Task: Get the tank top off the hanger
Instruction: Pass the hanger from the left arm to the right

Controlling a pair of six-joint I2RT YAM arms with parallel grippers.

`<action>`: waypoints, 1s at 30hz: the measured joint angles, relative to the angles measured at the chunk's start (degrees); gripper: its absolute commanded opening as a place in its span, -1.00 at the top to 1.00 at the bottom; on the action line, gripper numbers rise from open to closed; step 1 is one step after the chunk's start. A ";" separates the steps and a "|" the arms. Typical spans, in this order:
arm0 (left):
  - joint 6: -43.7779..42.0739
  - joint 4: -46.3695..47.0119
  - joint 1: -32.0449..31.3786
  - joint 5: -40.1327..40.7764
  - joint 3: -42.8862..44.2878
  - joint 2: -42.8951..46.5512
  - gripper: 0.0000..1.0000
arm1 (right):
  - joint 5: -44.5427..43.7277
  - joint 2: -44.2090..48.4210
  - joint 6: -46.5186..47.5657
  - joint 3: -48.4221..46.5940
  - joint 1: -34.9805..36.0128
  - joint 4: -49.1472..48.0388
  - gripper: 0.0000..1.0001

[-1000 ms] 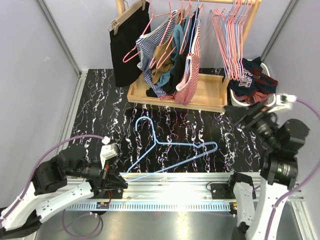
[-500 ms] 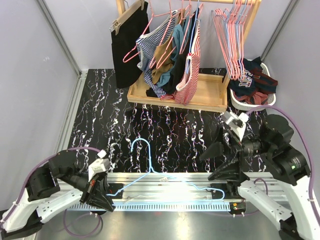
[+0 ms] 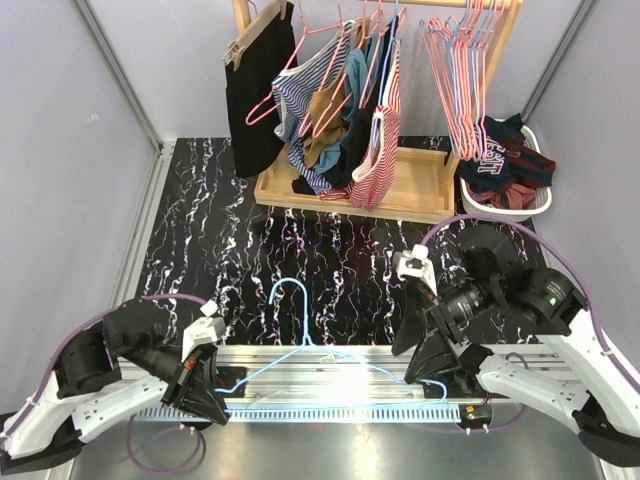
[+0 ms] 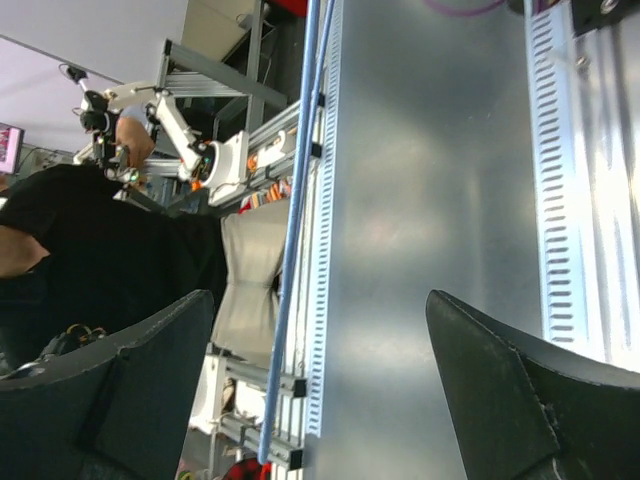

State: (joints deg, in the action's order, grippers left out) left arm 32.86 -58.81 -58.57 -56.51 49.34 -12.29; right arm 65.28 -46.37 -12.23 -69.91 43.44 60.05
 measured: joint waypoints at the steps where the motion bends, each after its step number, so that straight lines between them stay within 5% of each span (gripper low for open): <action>1: -0.13 -0.31 -0.04 0.26 0.24 -0.59 1.00 | -0.33 -0.02 0.04 0.17 0.96 0.85 -0.85; 9: -2.34 -2.38 -0.44 2.82 2.36 -3.91 1.00 | -1.62 0.35 -0.50 1.81 5.97 5.70 -0.72; 12: -2.97 -2.69 -0.55 3.80 3.43 -4.68 1.00 | -2.10 0.24 -1.09 3.37 7.61 6.16 -0.49; 14: -3.39 -3.06 -0.70 4.50 4.33 -5.27 1.00 | -2.43 0.09 -1.60 4.50 8.74 6.27 -0.21; 17: -4.11 -3.34 -0.81 5.25 5.16 -6.12 1.00 | -3.23 -0.46 -2.12 5.25 9.77 6.43 0.82; 18: -4.15 -3.52 -0.85 5.53 5.27 -6.36 1.00 | -3.54 -0.59 -2.21 5.27 9.90 6.51 1.00; 21: -4.59 -4.98 -0.92 6.64 5.29 -7.02 0.32 | -5.22 -0.79 -1.66 4.92 10.16 7.17 1.00; 22: -5.14 -5.25 -0.98 7.52 5.33 -7.15 -0.46 | -6.08 -0.79 -1.64 4.61 10.21 7.37 1.00; 23: -5.51 -5.88 -0.98 8.44 5.57 -7.37 -0.98 | -6.84 -0.79 -1.49 4.33 10.21 7.58 1.00; 27: -6.88 -9.84 -1.11 16.37 9.22 -8.33 -0.98 | -13.18 0.04 -1.46 3.17 10.23 9.79 1.00; 30: -7.04 -14.40 -1.36 29.59 14.71 -9.03 -0.98 | -20.72 1.46 -1.51 1.90 10.36 11.69 1.00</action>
State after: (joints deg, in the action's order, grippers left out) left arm 25.82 -73.21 -59.92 -26.92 64.05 -21.32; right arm 44.56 -44.91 -13.74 -68.01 53.80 71.75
